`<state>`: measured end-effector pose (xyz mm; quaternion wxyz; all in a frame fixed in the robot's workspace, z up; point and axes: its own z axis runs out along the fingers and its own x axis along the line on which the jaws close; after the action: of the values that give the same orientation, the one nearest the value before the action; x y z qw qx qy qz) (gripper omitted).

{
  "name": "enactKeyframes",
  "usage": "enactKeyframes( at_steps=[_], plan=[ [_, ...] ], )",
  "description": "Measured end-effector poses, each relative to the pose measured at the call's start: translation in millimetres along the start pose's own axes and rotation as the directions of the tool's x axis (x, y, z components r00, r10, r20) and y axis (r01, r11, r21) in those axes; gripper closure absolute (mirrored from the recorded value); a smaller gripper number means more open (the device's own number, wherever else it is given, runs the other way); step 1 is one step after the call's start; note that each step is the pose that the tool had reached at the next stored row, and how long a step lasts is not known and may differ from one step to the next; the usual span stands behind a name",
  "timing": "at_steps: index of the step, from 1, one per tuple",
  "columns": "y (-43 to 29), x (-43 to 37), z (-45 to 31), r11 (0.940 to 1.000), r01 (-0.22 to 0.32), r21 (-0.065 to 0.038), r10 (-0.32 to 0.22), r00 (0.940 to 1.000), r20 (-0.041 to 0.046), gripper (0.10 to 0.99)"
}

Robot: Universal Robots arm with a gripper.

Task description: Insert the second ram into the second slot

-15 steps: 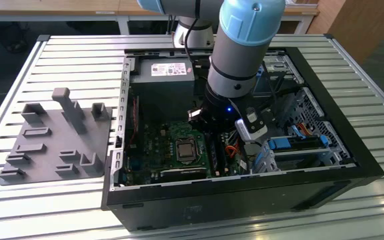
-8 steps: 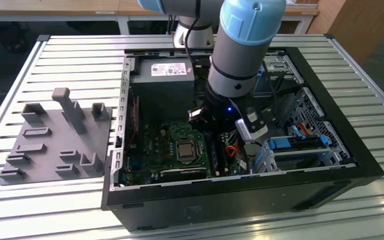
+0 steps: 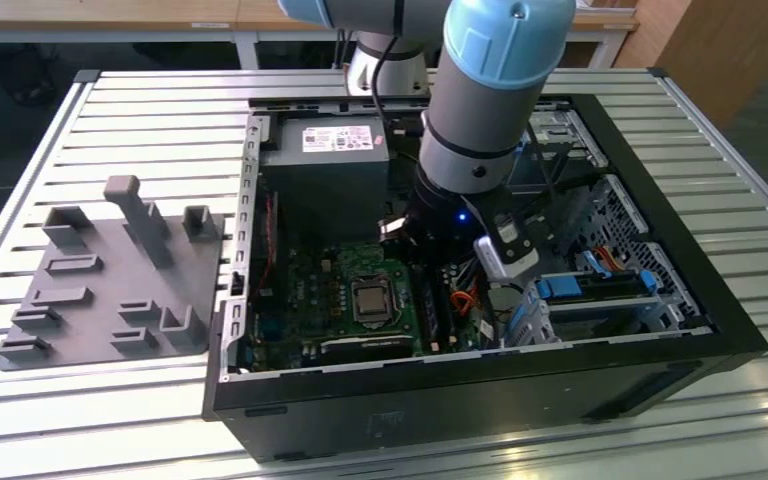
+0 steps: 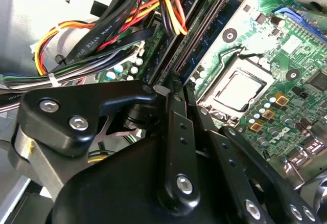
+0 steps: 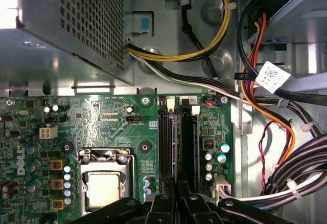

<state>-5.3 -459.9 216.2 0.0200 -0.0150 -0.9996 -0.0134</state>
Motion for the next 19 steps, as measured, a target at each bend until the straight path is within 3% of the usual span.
enactKeyframes(
  at_steps=[8, 19],
  plan=[
    [-0.2, -0.1, 5.9, 1.0000, 0.001, 0.001, -0.001, 1.0000, -0.0005, 0.949],
    [-0.2, -0.2, 6.9, 1.0000, 0.001, 0.000, -0.001, 1.0000, -0.0005, 0.949]
  ],
)
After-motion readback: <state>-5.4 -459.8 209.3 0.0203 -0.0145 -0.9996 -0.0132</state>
